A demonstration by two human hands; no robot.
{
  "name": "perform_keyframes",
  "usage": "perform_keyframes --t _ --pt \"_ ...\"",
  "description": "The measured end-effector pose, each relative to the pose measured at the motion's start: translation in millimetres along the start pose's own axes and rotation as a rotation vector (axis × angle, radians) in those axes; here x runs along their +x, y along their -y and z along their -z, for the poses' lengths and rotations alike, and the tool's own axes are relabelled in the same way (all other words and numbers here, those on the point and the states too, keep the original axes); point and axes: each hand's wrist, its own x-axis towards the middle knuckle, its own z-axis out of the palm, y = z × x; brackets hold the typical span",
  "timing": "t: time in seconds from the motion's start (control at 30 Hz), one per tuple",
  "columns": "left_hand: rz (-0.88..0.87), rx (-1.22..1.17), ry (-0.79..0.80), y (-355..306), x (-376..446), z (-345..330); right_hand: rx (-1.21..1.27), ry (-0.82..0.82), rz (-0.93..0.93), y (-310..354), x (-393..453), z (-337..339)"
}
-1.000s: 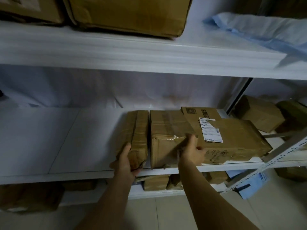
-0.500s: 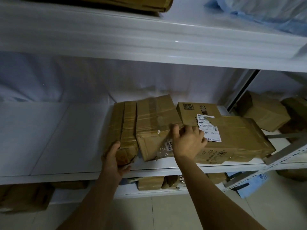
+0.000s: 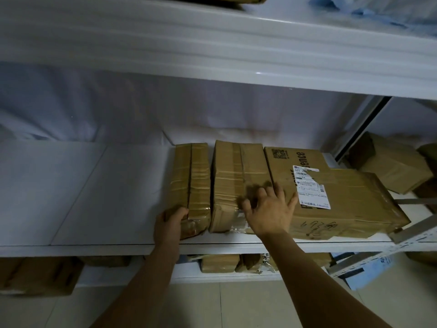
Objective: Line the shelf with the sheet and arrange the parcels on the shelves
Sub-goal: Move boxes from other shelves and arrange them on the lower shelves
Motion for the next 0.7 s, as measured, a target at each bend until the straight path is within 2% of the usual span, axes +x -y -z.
perform_keyframes --t 0.13,0.23,0.47,0.53,0.63,0.7 --pt "-0.116 0.093 0.016 -8 -6 4 -0.051 -0.014 0.035 -3 3 5" --pt "-0.11 0.131 -0.01 -1 -10 6 -0.057 -0.01 0.034 -3 -1 5" --pt "-0.068 0.217 0.122 -21 -14 12 -0.048 0.062 -0.006 1 -5 13" --pt "-0.086 0.245 0.083 -29 -28 14 -0.012 0.069 0.015 2 -10 20" --pt "-0.115 0.277 -0.084 -53 -55 26 0.158 0.086 0.063 17 -22 43" --pt "-0.168 0.323 -0.14 -74 -74 39 0.247 0.044 0.056 38 -32 69"
